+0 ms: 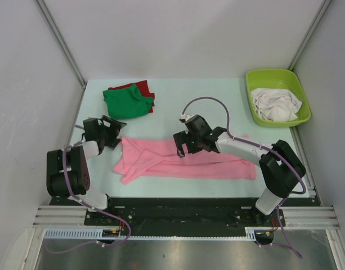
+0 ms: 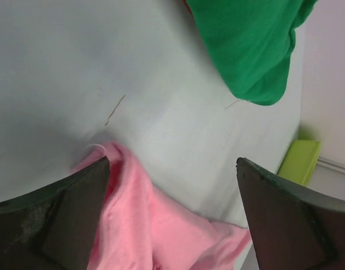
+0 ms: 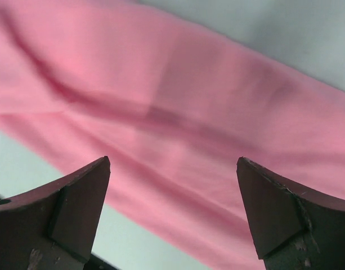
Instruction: Fold and stack the t-shirts
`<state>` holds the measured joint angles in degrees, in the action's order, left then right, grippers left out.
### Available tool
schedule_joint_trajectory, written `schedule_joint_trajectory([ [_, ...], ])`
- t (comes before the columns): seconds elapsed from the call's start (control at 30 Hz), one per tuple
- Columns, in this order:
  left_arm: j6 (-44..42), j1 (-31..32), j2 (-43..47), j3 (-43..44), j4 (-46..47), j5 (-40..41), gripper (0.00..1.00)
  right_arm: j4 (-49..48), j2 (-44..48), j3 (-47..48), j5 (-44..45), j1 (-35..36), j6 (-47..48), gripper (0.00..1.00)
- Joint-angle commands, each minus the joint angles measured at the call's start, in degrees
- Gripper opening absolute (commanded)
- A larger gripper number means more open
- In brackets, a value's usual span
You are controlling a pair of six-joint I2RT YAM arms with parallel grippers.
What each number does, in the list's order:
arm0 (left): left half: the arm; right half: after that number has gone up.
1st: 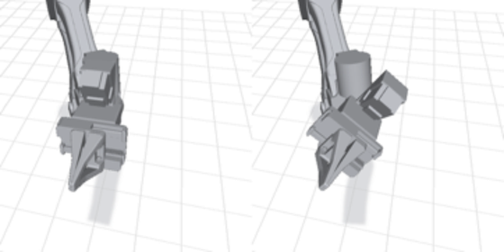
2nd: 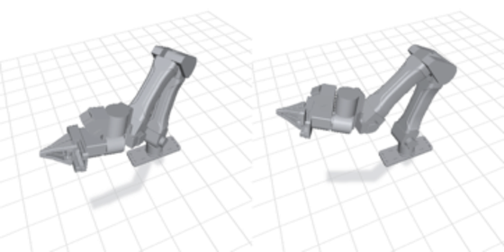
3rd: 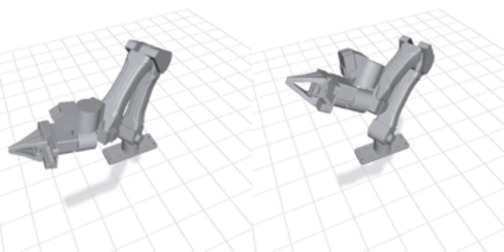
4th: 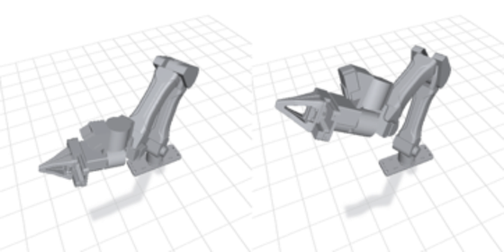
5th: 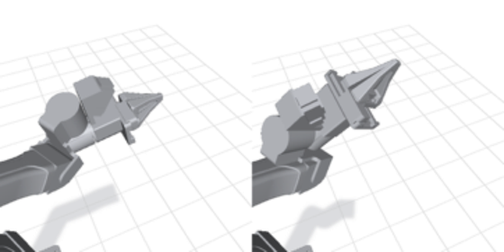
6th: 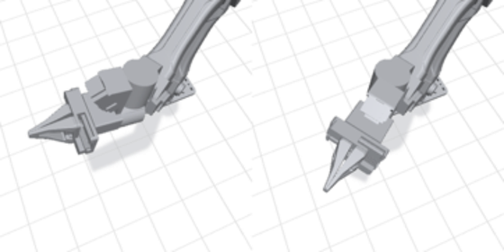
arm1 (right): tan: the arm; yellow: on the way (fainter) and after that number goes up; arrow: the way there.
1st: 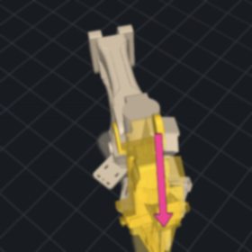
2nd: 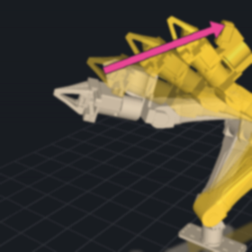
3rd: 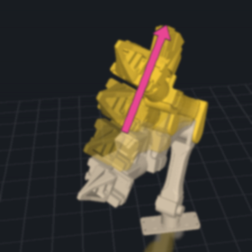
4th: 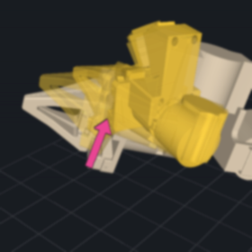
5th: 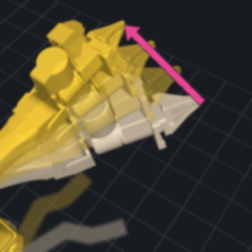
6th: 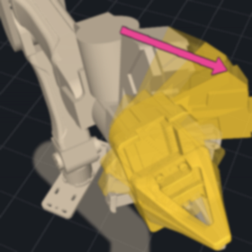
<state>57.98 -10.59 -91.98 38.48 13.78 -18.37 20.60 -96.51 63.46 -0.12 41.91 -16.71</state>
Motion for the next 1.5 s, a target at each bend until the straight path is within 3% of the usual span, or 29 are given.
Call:
schedule_joint_trajectory([
  [0.0,-1.37,-1.01,12.22,-3.14,-6.63,4.13,1.0,-2.41,3.35,3.24,-4.53,3.69,4.22,1.0],
  [0.27,-8.4,-0.92,34.13,-5.34,-22.82,4.66,1.0,-7.23,-6.21,10.09,-17.35,7.92,5.55,1.0],
  [0.37,-9.54,-1.1,41.85,-6.92,-26.69,2.03,0.99,-10.31,-10.18,12.73,-17.54,8.8,5.55,0.99],
  [0.57,-12.97,-1.19,48.91,-7.98,-31.71,-1.31,0.99,-13.39,-18.27,19.85,-21.58,10.56,4.93,0.98],
  [0.9,-16.05,-1.28,50.59,-9.3,-32.5,-3.34,0.99,-10.14,-26.27,30.75,-22.02,11.7,5.99,0.97],
  [1.23,-17.63,-1.71,48.83,-10.53,-31.62,-5.27,0.98,-12.6,-29.0,29.97,-21.24,11.44,4.41,0.96],
  [1.37,-17.98,-1.8,48.13,-11.06,-30.84,-6.24,0.99,-13.04,-29.09,29.44,-21.06,11.0,4.49,0.93],
  [1.47,-17.9,-1.8,48.21,-11.67,-30.39,-6.24,0.99,-13.04,-29.0,28.65,-20.8,10.91,4.14,0.83],
])
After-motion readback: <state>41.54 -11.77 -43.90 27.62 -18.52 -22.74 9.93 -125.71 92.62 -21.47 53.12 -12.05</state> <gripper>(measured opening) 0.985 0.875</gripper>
